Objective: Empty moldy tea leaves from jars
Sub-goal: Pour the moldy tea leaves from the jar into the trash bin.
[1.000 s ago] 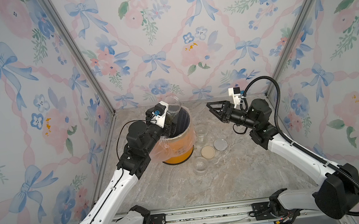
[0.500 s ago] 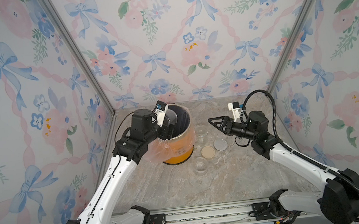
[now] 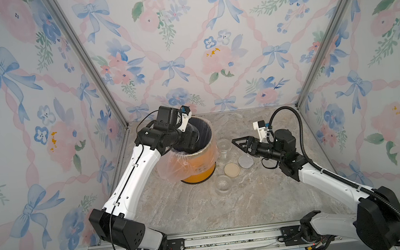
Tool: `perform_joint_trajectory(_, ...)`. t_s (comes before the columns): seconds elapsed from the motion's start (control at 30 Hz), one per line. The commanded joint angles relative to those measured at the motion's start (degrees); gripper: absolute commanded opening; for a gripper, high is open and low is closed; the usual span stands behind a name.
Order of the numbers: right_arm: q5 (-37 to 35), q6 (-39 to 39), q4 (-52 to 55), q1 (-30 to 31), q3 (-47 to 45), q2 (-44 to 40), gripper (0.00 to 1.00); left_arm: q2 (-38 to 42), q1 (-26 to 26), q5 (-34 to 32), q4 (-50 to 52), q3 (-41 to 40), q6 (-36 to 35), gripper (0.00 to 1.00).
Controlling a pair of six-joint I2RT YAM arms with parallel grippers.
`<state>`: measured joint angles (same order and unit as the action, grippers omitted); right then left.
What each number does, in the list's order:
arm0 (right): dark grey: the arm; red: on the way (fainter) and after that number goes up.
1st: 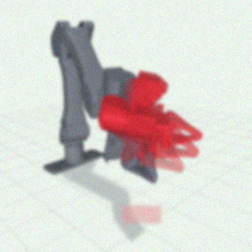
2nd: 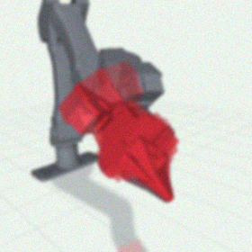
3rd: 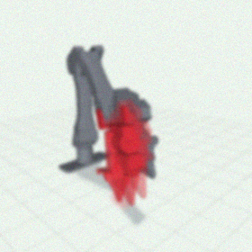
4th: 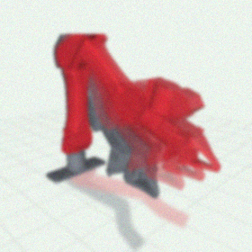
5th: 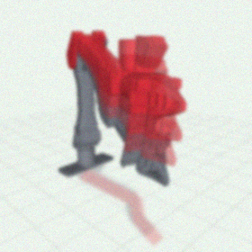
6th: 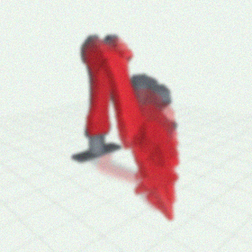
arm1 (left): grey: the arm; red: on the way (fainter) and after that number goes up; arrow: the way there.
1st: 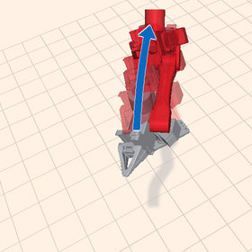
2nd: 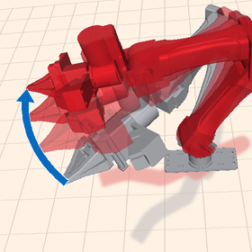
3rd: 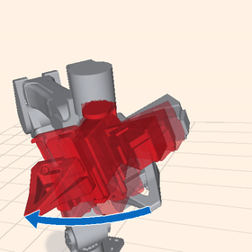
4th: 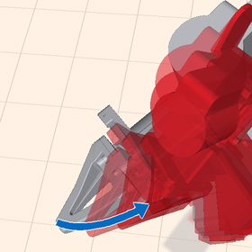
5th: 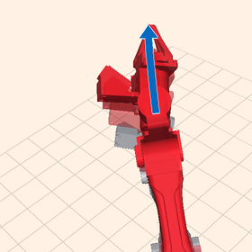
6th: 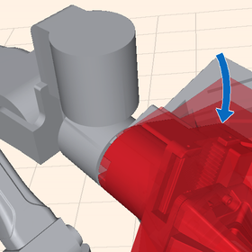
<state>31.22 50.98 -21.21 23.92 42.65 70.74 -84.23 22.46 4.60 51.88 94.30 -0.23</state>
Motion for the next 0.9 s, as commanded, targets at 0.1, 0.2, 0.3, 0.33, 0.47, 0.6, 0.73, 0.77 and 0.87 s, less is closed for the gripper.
perform_joint_trajectory(0.1, 0.05, 0.33, -3.29, -0.26, -1.04, 1.85, 0.97, 1.43, -0.14, -3.41, 2.09, 3.62, 0.18, 0.47)
perform_joint_trajectory(0.2, 0.02, 0.43, -3.5, -0.05, -1.05, 2.19, 0.97, 0.43, 8.8, -24.75, 3.41, 3.11, -6.06, 0.47)
perform_joint_trajectory(0.3, 0.05, 0.4, -3.67, 0.03, -1.07, 2.66, 0.97, 2.21, 1.25, -8.56, 2.33, 2.5, -0.73, 0.45)
perform_joint_trajectory(0.33, 0.06, 0.42, -3.83, 0.09, -1.04, 2.87, 0.97, 3.01, -0.52, -7.3, 1.09, 1.58, -0.13, 0.45)
perform_joint_trajectory(0.47, 0.11, 0.53, -4.03, 0.1, -1.11, 3.01, 0.96, 4.86, -3.67, 3.71, -1.33, -0.03, 1.95, 0.45)
perform_joint_trajectory(0.6, 0.06, 0.65, -4.37, 0.32, -1.26, 3.12, 0.97, 4.9, -4.68, 2.34, -1.13, -1.43, 1.36, 0.45)
perform_joint_trajectory(0.73, 0.11, 0.9, -4.65, 0.34, -1.26, 3.31, 0.97, 5.48, -1.89, -4.61, -0.32, -1.48, -0.16, 0.46)
perform_joint_trajectory(0.77, 0.23, 0.9, -4.67, 0.33, -1.25, 3.35, 0.97, 6.28, -5.42, 5.57, -1.08, -2.15, 2.5, 0.45)
perform_joint_trajectory(0.87, -0.01, 0.82, -4.72, 0.49, -1.43, 2.97, 0.97, 6.49, 0.27, -9.83, -1.17, -2.44, -0.17, 0.45)
